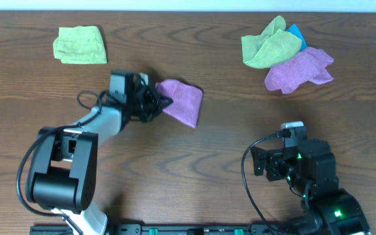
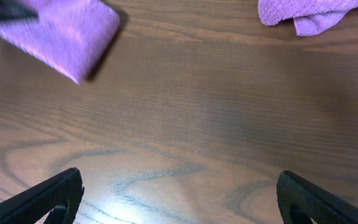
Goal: Fold the cloth
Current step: 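Carry the folded purple towel with the left gripper to the green towel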
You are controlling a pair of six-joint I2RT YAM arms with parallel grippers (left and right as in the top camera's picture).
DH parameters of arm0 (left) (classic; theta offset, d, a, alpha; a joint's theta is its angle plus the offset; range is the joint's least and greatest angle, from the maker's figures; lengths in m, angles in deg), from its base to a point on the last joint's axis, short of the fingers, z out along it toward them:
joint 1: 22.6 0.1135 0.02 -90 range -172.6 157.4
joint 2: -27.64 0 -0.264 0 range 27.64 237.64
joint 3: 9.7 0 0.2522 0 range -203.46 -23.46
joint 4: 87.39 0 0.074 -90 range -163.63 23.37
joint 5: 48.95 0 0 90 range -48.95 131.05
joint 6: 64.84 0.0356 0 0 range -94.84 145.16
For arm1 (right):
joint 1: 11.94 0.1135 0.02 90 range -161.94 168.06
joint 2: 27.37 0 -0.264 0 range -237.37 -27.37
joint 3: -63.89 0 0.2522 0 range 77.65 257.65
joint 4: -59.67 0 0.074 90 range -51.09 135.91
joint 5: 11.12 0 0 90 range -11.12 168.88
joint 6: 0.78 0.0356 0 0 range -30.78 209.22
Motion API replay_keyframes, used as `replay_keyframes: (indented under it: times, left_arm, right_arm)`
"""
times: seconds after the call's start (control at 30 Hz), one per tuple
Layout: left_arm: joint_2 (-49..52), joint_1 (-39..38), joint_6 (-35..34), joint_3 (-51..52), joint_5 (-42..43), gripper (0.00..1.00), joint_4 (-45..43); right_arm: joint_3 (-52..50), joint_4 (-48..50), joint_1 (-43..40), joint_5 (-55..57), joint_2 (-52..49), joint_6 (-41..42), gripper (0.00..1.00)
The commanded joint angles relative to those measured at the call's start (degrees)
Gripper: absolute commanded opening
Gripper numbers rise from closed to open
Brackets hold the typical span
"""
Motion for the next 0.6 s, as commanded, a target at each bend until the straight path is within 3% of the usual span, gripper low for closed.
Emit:
replay_keyframes:
  times: [0.0,0.13,0.27,0.47,0.57]
  left_arm:
    - [0.0,2.1,0.9,-9.6,-0.7,0.06,5.0]
    - [0.0,5.0,5.4,-23.6,-7.7,0.06,18.2]
    - [0.0,7.5,9.8,-33.6,-17.3,0.06,25.3]
    - [0.6,9.4,12.6,-37.8,-28.0,0.06,24.0]
    - [3.0,10.1,13.1,-37.9,-28.7,0.06,21.1]
  right_arm:
    - [-0.3,0.0,-0.5,0.8,0.0,1.0,0.99]
    - [-0.3,0.0,-0.5,0.8,0.0,1.0,0.99]
    - [-0.3,0.0,-0.5,0.8,0.0,1.0,0.99]
    - [-0.3,-0.1,-0.5,0.8,0.0,1.0,0.99]
    - [-0.3,-0.1,-0.5,0.8,0.0,1.0,0.99]
